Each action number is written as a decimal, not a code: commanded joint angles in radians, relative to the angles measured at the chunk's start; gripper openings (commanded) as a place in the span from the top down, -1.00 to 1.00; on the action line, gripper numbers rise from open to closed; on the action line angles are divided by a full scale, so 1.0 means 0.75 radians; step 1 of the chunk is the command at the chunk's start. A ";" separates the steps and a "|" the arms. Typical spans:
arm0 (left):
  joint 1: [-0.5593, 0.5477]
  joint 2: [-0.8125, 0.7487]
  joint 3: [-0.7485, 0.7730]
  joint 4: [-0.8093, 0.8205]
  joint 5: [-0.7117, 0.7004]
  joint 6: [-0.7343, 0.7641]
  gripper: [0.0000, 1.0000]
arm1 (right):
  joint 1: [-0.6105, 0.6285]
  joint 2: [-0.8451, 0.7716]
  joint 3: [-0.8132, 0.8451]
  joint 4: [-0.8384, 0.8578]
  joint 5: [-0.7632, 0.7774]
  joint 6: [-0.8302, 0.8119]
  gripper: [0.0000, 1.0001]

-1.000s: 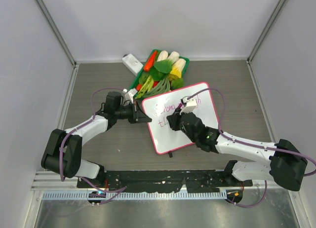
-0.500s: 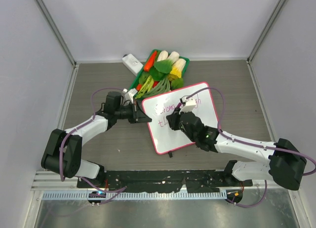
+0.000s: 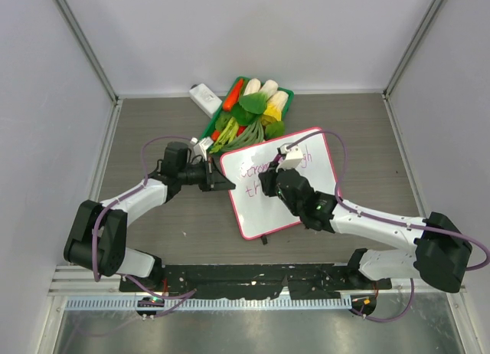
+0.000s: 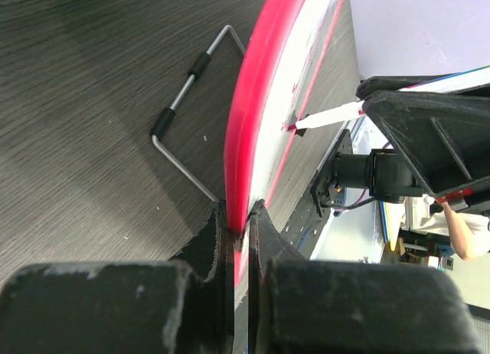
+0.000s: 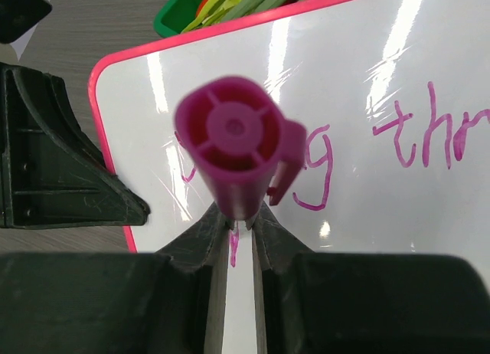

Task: Write a sentence on the whiteboard
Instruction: Write with the whiteboard marker on the whiteboard.

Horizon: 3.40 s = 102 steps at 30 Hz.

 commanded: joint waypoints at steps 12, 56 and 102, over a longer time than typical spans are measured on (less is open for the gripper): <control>0.013 0.005 0.007 -0.066 -0.172 0.121 1.00 | -0.018 -0.037 -0.036 -0.046 0.087 0.006 0.97; 0.011 -0.002 0.009 -0.068 -0.170 0.117 1.00 | -0.055 -0.111 0.003 -0.023 -0.026 0.010 0.97; 0.011 0.001 0.011 -0.070 -0.170 0.119 1.00 | -0.098 -0.041 0.046 -0.103 -0.063 -0.049 0.97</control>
